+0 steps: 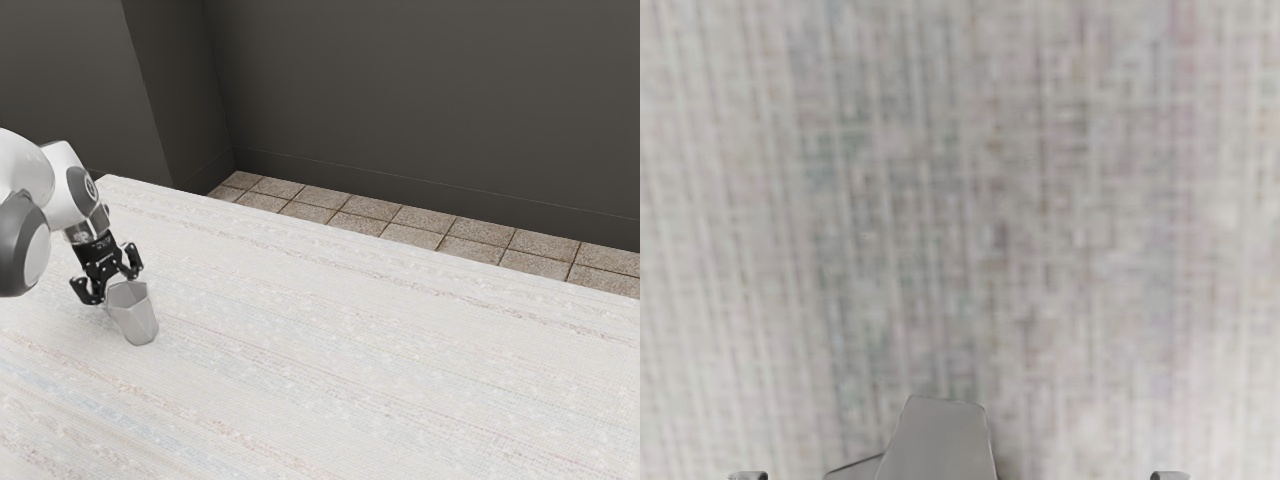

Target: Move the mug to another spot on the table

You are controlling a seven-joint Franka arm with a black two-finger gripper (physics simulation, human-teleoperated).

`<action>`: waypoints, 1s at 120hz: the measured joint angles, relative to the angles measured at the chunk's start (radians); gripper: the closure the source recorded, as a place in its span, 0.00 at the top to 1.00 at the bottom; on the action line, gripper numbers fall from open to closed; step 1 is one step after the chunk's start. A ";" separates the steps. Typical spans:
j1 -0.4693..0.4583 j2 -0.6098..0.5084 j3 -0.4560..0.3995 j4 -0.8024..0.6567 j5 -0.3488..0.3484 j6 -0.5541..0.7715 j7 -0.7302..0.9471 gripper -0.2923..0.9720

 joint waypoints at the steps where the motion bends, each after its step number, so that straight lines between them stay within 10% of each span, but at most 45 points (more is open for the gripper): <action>1: 0.000 0.000 0.000 0.000 0.000 0.000 0.000 0.60; 23: 0.000 0.001 0.000 0.000 -0.001 0.003 0.001 0.42; 120: -0.013 -0.119 -0.052 0.000 0.011 -0.023 0.011 0.27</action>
